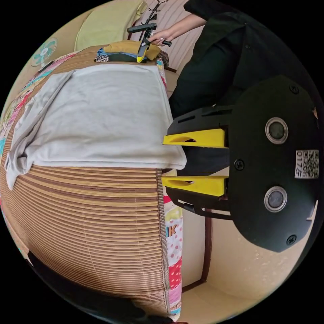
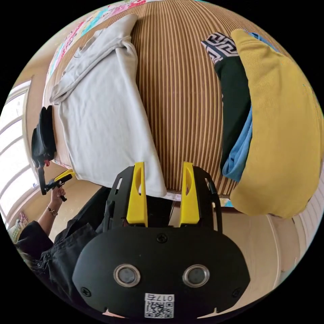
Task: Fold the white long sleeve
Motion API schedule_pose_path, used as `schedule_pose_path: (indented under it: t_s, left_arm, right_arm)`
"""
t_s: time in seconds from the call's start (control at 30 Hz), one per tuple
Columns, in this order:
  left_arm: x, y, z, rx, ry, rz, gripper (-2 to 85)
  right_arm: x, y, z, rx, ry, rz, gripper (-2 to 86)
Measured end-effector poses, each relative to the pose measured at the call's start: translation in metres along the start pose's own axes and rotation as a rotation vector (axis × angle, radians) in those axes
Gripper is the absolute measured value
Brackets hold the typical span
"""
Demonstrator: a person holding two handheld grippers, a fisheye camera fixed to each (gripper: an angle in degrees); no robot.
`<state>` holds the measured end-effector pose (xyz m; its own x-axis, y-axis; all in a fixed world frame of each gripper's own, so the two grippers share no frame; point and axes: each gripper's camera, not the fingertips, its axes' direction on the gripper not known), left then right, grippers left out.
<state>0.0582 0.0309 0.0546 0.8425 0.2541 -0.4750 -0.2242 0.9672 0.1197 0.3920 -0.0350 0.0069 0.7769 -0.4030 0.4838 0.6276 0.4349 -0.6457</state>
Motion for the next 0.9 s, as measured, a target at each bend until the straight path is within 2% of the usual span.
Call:
schedule_pose_path:
  t_s: [0.1,0.2,0.33,0.43,0.5,0.57,0.63,0.67,0.8,0.9]
  left_arm:
    - [-0.01,-0.001,0.005,-0.016,-0.013,0.015,9.9]
    - [-0.027,-0.003,-0.002,-0.042,0.13,-0.011,4.5]
    - [-0.037,0.009,-0.024,-0.071,0.216,0.029,2.2]
    - [-0.033,0.026,-0.046,-0.153,0.266,0.152,1.7]
    - [-0.041,0.041,-0.068,-0.136,0.413,0.172,1.6]
    - [-0.07,0.058,-0.106,-0.003,0.753,0.104,1.8]
    - [-0.094,0.064,-0.137,0.16,0.953,0.038,2.0]
    - [-0.104,0.061,-0.16,0.259,0.994,0.034,2.0]
    - [-0.113,0.002,-0.221,0.438,0.971,0.095,2.4]
    - [-0.11,-0.079,-0.263,0.54,0.868,0.095,3.5]
  right_arm:
    - [0.005,0.01,0.026,-0.026,-0.097,-0.03,12.0]
    - [0.002,0.012,0.033,-0.027,-0.065,-0.026,8.3]
    - [0.011,0.036,0.024,-0.056,-0.115,-0.066,4.1]
    - [0.035,0.07,0.004,-0.082,-0.329,-0.025,3.4]
    - [0.054,0.093,-0.016,-0.037,-0.561,0.01,3.1]
    - [0.078,0.111,-0.04,0.067,-0.917,0.073,3.0]
    - [0.09,0.11,-0.061,0.202,-1.096,0.097,2.9]
    - [0.095,0.098,-0.074,0.279,-1.175,0.089,2.9]
    - [0.08,0.011,-0.117,0.408,-1.25,-0.008,3.1]
    - [0.048,-0.084,-0.153,0.458,-1.123,-0.024,3.6]
